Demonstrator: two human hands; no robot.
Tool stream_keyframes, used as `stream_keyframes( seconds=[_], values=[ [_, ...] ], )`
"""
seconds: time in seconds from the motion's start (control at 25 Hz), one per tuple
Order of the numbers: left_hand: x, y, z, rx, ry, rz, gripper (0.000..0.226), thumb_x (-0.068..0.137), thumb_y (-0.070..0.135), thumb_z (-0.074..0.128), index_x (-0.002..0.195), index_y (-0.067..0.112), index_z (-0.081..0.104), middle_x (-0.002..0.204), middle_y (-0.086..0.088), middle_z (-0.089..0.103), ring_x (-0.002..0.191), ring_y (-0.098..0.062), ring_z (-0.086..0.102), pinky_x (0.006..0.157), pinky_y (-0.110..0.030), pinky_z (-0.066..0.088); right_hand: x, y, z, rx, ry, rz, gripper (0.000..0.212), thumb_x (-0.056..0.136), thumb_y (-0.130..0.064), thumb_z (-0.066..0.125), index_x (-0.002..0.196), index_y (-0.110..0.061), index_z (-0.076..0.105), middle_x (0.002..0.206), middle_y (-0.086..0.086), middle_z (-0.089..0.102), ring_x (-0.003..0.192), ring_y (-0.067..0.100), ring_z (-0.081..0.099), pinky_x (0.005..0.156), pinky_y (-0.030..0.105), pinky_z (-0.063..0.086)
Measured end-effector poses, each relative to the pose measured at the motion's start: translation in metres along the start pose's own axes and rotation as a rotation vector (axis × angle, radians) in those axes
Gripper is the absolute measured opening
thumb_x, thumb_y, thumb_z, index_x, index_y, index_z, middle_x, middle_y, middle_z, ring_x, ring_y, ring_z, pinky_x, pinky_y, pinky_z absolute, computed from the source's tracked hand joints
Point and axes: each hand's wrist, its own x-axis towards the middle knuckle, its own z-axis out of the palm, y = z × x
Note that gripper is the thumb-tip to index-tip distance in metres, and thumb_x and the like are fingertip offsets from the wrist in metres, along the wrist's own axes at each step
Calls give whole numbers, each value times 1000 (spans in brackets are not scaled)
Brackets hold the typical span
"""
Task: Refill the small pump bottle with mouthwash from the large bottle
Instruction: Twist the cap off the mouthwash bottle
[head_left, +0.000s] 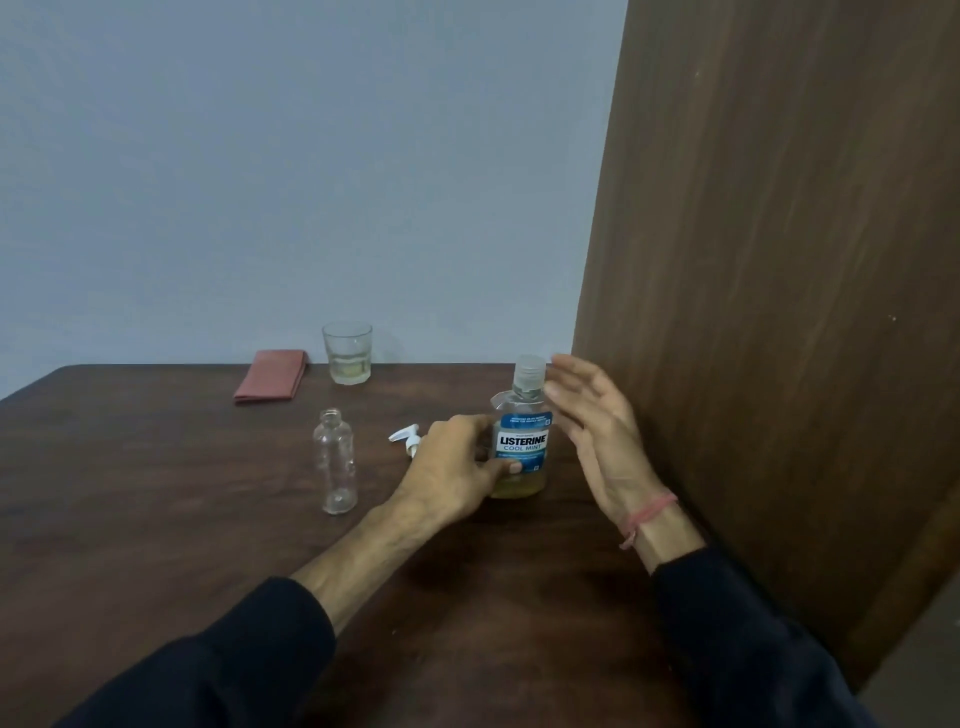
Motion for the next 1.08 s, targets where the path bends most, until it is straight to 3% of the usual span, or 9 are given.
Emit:
stream_keyframes(
  seconds=[0.16,0.24,0.44,0.64,0.8,0.96,1.08],
  values=[
    [-23,-1,-13,85,12,14,53,97,31,92,147,28,74,128,10,86,115,-5,81,110,-38,66,8,-11,43,-8,-68,-87,45,81,-2,86,122,-8,68,118,12,78,109,20,76,88,33,63],
    [-29,-4,-20,115,42,21,51,96,34,92,144,31,75,126,12,86,110,-2,81,107,-30,65,7,-1,51,86,-50,-44,47,77,3,85,118,-9,66,112,12,79,103,21,77,84,33,64],
    [-39,-10,-33,89,64,1,54,95,37,93,146,32,75,129,13,85,114,1,80,97,-12,55,4,19,55,222,-65,2,44,64,-9,94,104,-14,75,110,14,76,104,28,75,88,38,66],
    [-40,-10,-33,37,82,-2,55,95,37,93,147,32,75,129,14,85,101,9,72,85,1,48,3,17,52,296,-96,39,31,82,-3,76,113,-7,74,107,13,80,97,23,79,82,33,66],
    [-41,-12,-34,11,76,-4,58,95,36,92,150,30,73,132,12,84,118,1,77,105,-20,61,2,18,52,305,-103,66,34,89,-6,68,123,-3,72,115,14,80,99,22,79,83,33,65],
    [-42,-12,-33,-4,75,-18,57,95,36,92,149,30,74,133,11,84,121,-1,78,104,-19,60,1,17,51,317,-102,107,41,92,-13,66,132,-2,69,117,13,79,103,21,78,84,33,65],
    [-41,-13,-33,-5,75,-26,57,95,37,93,148,30,74,134,12,84,123,-1,78,110,-27,63,-1,15,53,307,-101,128,44,93,-16,65,136,-6,69,112,9,79,102,21,77,85,32,65]
  ],
)
